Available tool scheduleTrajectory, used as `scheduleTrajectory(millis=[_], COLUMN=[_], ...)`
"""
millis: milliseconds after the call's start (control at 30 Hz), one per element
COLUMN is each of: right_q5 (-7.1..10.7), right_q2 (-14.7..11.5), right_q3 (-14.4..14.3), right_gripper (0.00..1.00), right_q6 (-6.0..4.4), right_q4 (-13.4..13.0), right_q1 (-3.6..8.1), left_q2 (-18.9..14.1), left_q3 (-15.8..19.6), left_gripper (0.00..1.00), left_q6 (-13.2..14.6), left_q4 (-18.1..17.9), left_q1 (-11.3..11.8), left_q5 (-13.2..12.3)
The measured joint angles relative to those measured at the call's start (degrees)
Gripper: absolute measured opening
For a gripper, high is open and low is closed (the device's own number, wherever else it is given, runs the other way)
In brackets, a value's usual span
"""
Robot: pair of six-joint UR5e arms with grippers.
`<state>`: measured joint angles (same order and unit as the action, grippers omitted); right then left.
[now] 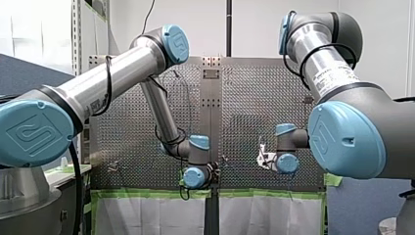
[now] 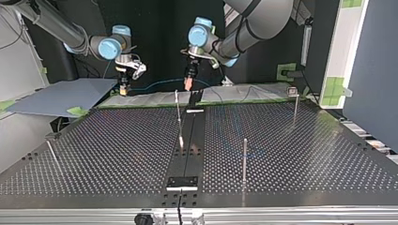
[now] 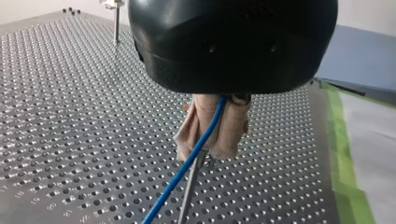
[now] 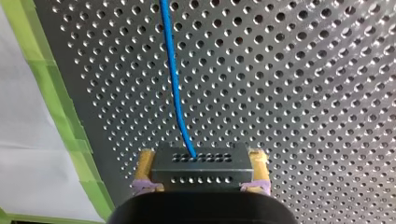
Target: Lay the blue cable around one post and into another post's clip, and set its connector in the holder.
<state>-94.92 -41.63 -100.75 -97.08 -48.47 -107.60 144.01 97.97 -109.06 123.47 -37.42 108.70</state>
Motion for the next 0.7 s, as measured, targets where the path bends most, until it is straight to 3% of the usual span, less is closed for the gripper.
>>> scheduleTrajectory(millis=[300, 700], right_q5=[0.07, 0.11], right_q2=[0.08, 0.09], right_q3=[0.80, 0.80], right_gripper=[0.05, 0.05], right_q6=[0.43, 1.39], right_q4=[1.48, 3.28], right_q1=[1.16, 1.15], left_q2=[0.14, 2.50], left_q3=[-2.15, -4.29], left_gripper=[0.00, 0.00], left_q6=[-0.09, 0.11], left_q4=[0.66, 2.27], left_q1=[0.70, 1.34], left_q5=[-0.21, -0.56])
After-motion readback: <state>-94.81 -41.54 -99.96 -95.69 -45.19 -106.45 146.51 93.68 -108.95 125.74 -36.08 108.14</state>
